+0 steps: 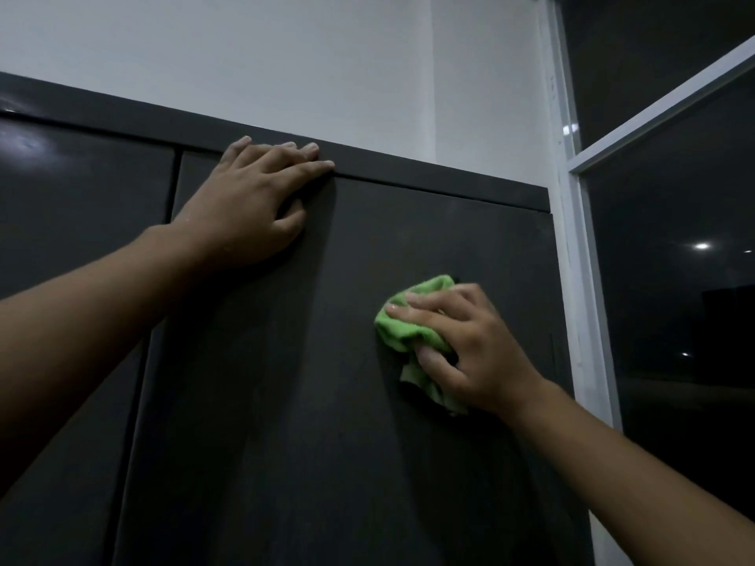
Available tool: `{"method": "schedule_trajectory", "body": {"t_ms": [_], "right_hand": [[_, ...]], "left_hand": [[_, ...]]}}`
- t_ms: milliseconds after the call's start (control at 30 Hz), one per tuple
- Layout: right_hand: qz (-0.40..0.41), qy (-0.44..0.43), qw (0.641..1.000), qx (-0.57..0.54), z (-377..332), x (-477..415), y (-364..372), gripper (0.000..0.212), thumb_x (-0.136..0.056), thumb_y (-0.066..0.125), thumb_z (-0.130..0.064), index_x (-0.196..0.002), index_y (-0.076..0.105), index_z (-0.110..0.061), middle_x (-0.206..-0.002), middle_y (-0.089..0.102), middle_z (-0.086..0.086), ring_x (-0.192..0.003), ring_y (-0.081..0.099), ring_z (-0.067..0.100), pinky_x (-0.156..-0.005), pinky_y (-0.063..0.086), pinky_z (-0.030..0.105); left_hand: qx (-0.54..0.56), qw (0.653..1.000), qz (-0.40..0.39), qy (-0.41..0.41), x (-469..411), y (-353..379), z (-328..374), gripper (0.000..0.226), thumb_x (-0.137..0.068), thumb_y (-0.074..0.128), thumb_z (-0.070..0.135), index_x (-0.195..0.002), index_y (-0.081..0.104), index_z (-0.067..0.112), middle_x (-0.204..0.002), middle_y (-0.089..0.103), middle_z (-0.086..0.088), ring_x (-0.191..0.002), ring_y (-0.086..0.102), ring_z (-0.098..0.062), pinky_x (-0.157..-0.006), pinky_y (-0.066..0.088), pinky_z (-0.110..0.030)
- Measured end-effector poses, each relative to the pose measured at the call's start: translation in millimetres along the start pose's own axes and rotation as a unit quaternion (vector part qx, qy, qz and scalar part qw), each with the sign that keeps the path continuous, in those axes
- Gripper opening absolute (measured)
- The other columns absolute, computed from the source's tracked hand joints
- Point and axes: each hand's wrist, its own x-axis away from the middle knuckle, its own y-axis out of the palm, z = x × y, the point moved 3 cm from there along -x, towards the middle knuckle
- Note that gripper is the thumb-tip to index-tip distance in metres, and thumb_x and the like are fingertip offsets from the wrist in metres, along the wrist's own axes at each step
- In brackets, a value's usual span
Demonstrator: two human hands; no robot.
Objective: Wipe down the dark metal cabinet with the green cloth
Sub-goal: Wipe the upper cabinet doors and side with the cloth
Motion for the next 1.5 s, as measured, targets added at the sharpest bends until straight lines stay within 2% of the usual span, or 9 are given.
{"method": "schedule_trajectory", "body": {"t_ms": [133,300,367,633,800,1033,1233,1367,1500], "right_hand": [[0.017,-0.039,0.998,0.035,16,7,-5,0.041,-0.088,0.058,-0.019,-0.128,0.068,-0.015,-0.126,0.066,0.0,-0.104,0.058,0.027,-0.094,0.047,0.037],[0.16,0.154,0.975,0.021,38,-23,-10,0.034,-0.093,0.054,-0.024,-0.122,0.07,-0.016,-0.119,0.068,0.002,-0.103,0.06,0.029,-0.092,0.031,0.014],[0.181,0.182,0.966,0.02,26,-30,0,0.036,-0.095,0.056,-0.035,-0.121,0.071,-0.016,-0.117,0.068,0.003,-0.103,0.057,0.027,-0.092,0.033,0.019],[-0.02,-0.062,0.998,-0.017,-53,19,35,0.053,-0.081,0.071,-0.027,-0.133,0.065,-0.02,-0.13,0.062,0.001,-0.105,0.055,0.026,-0.095,0.048,0.043],[-0.043,-0.132,0.99,-0.014,-44,18,26,0.044,-0.081,0.072,-0.017,-0.125,0.07,-0.017,-0.123,0.066,0.004,-0.1,0.054,0.024,-0.093,0.048,0.036],[0.14,0.217,0.965,-0.042,-59,-47,33,0.047,-0.08,0.075,-0.016,-0.126,0.069,-0.021,-0.123,0.061,-0.002,-0.1,0.047,0.019,-0.087,0.034,0.019],[-0.006,-0.007,0.998,-0.063,-125,-20,68,0.059,-0.07,0.069,-0.032,-0.129,0.066,-0.02,-0.129,0.061,0.001,-0.093,0.053,0.025,-0.089,0.05,0.04],[-0.083,-0.124,0.987,-0.057,-129,15,70,0.054,-0.077,0.071,-0.017,-0.131,0.065,-0.019,-0.13,0.062,0.0,-0.093,0.058,0.027,-0.081,0.053,0.045],[0.006,-0.034,0.999,-0.013,-106,-14,55,0.044,-0.08,0.067,-0.025,-0.122,0.072,-0.014,-0.122,0.069,0.005,-0.086,0.062,0.032,-0.093,0.043,0.03]], "left_hand": [[-0.005,1.0,0.0,0.003,2,0,0,0.071,-0.082,0.021,0.048,-0.152,0.028,0.034,-0.16,0.026,0.003,-0.148,0.018,-0.019,-0.12,0.003,-0.043],[-0.021,1.0,-0.001,0.003,3,2,1,0.068,-0.085,0.023,0.044,-0.153,0.025,0.033,-0.16,0.025,0.001,-0.148,0.017,-0.019,-0.12,0.002,-0.044],[-0.024,1.0,0.0,0.002,3,3,1,0.068,-0.085,0.024,0.043,-0.153,0.025,0.033,-0.16,0.025,0.001,-0.148,0.017,-0.019,-0.12,0.002,-0.044],[-0.024,1.0,0.004,0.007,3,1,3,0.069,-0.085,0.025,0.042,-0.153,0.027,0.03,-0.16,0.025,-0.001,-0.148,0.019,-0.021,-0.12,0.003,-0.044],[0.016,1.0,-0.02,0.013,9,-4,2,0.061,-0.092,0.037,0.036,-0.152,0.029,0.029,-0.161,0.022,0.001,-0.149,0.016,-0.019,-0.121,0.001,-0.041],[0.04,0.997,0.024,-0.056,32,-33,-16,0.054,-0.089,0.059,0.023,-0.142,0.046,0.028,-0.146,0.044,0.0,-0.134,0.036,-0.025,-0.102,0.039,-0.044],[-0.004,1.0,0.028,-0.009,58,-37,-35,0.049,-0.092,0.055,0.031,-0.141,0.05,0.025,-0.145,0.049,0.0,-0.129,0.044,-0.026,-0.108,0.034,-0.041],[-0.004,1.0,0.001,0.012,71,-32,-45,0.053,-0.096,0.048,0.035,-0.148,0.04,0.028,-0.153,0.04,0.001,-0.138,0.036,-0.024,-0.116,0.022,-0.041],[-0.01,1.0,-0.013,0.015,83,-21,-49,0.057,-0.096,0.033,0.041,-0.152,0.032,0.029,-0.158,0.032,0.003,-0.145,0.026,-0.021,-0.118,0.009,-0.04]]}}
